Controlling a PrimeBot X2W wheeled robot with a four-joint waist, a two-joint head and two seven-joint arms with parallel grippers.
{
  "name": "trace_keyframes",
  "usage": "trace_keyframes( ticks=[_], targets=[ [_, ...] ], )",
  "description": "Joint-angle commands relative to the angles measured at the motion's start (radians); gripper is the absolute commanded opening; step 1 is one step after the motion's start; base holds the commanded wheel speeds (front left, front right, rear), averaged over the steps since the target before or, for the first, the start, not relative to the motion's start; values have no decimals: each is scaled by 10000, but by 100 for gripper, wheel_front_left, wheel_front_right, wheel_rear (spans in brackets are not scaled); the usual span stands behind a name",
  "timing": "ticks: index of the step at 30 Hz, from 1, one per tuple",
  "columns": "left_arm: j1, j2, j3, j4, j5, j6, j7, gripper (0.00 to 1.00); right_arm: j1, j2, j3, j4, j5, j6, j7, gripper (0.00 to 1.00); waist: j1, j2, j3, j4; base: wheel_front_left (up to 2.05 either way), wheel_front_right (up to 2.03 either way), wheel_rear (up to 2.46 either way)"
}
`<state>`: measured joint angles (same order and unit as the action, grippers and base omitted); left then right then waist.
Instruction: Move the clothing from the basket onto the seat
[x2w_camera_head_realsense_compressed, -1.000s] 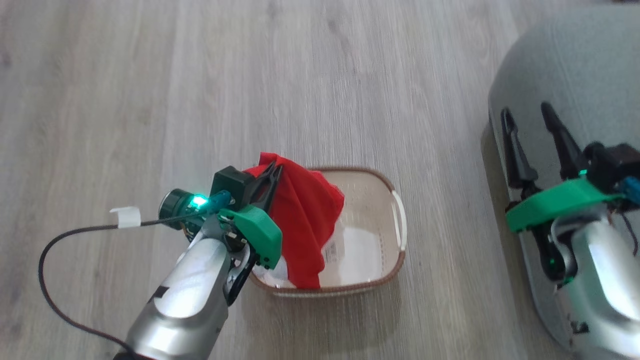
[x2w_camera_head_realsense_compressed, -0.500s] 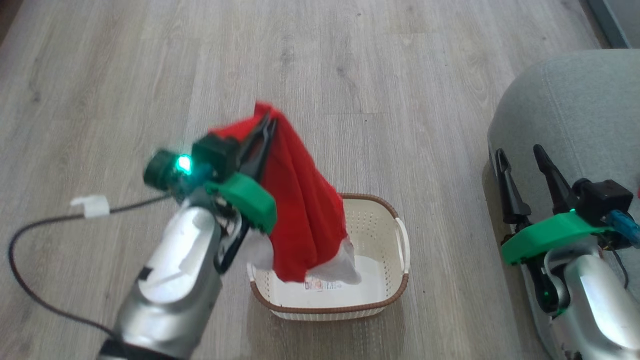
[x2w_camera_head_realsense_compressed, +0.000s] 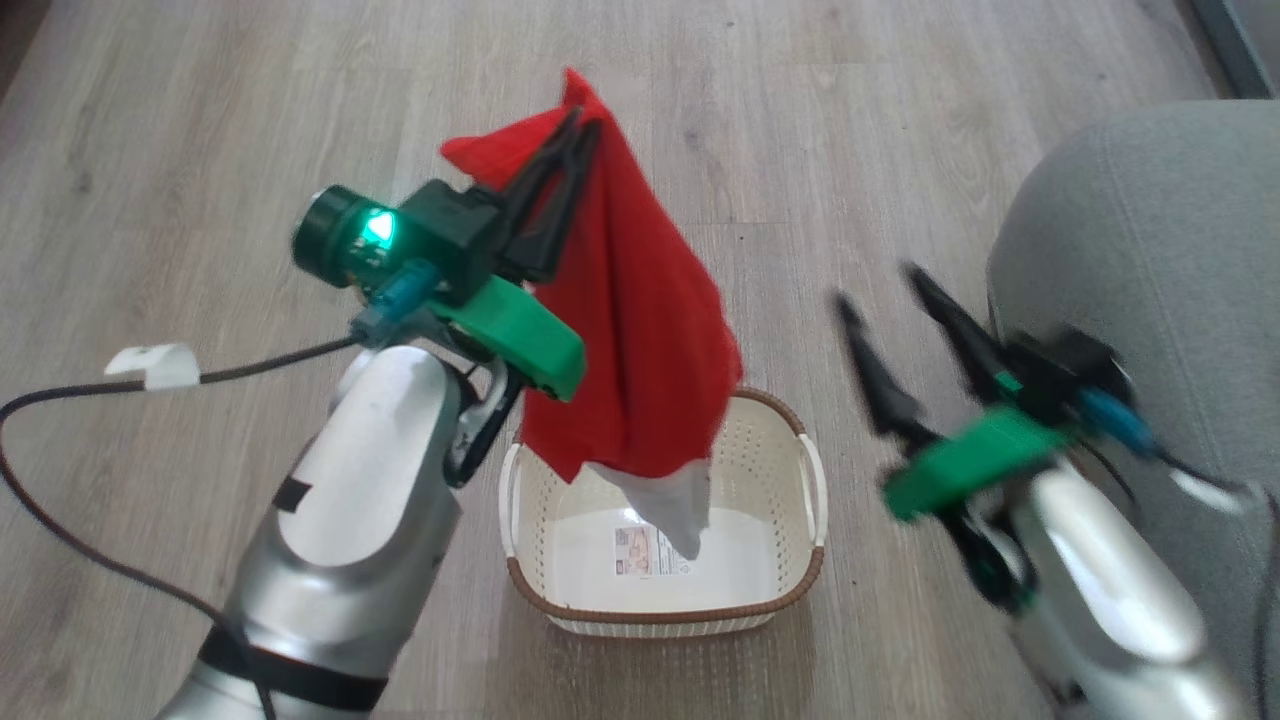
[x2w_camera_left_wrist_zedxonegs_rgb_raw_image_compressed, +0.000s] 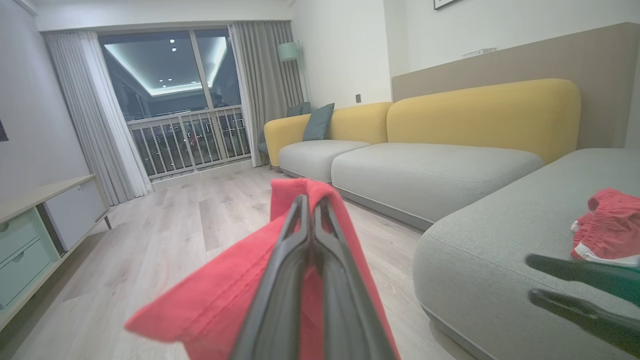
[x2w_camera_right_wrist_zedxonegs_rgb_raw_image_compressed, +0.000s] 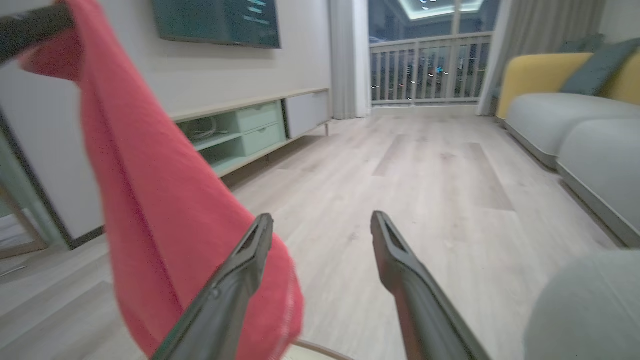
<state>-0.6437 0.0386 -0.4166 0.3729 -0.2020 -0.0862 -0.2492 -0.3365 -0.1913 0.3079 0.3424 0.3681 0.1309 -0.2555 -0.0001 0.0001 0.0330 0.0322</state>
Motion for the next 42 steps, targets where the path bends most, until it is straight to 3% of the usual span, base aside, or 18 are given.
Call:
trace_keyframes(
  ticks=[1,6,12,22,23,24,25,26,34,35,37,42],
  targets=[
    [-648,119,132,-511,-173,-15,-126,0,-1180,-40,849,-540,196,-2,-63,100,1,-1,27,53,0,0,0],
    [-837,118,-343,-718,-408,88,-126,0,-2463,-70,2343,-309,447,-2,-63,100,1,-1,128,250,0,0,0],
    [-1147,117,-1248,-1006,-853,297,-126,0,-3792,184,4085,861,1063,-2,-63,100,1,-1,217,640,0,0,0],
    [-1482,117,-2402,-1425,-1495,607,-126,0,-3739,685,4972,3592,1602,-2,-63,100,1,-1,305,1129,0,0,0],
    [-1512,117,-2471,-1457,-1548,631,-126,0,-3693,719,5058,3877,1647,-2,-63,93,1,-1,315,1166,0,0,0],
    [-1536,117,-2534,-1480,-1603,654,-126,0,-3627,755,5149,4137,1711,-2,-63,64,1,-1,322,1205,0,0,0],
    [-1559,117,-2585,-1486,-1627,680,-126,0,-3572,792,5199,4321,1806,-2,-63,16,1,-1,333,1230,0,0,0],
    [-1572,117,-2624,-1488,-1660,705,-126,0,-3536,808,5229,4461,1877,-2,-63,0,1,-1,344,1247,0,0,0],
    [-1351,116,-2420,-1181,-1651,811,-126,0,-3463,427,4309,4373,2052,-2,-63,0,1,-1,398,921,0,0,0],
    [-1275,116,-2381,-1114,-1674,781,-126,13,-3471,342,4100,4213,2008,-2,-63,0,1,-1,407,822,0,0,0],
    [-1111,116,-2284,-1029,-1701,731,-126,100,-3511,146,3623,3842,1913,-2,-63,0,1,-1,465,607,0,0,0],
    [-771,116,-2047,-769,-1577,567,-126,100,-3640,-416,2622,2998,1591,-2,-63,0,1,-1,639,-32,0,0,0]
  ],
)
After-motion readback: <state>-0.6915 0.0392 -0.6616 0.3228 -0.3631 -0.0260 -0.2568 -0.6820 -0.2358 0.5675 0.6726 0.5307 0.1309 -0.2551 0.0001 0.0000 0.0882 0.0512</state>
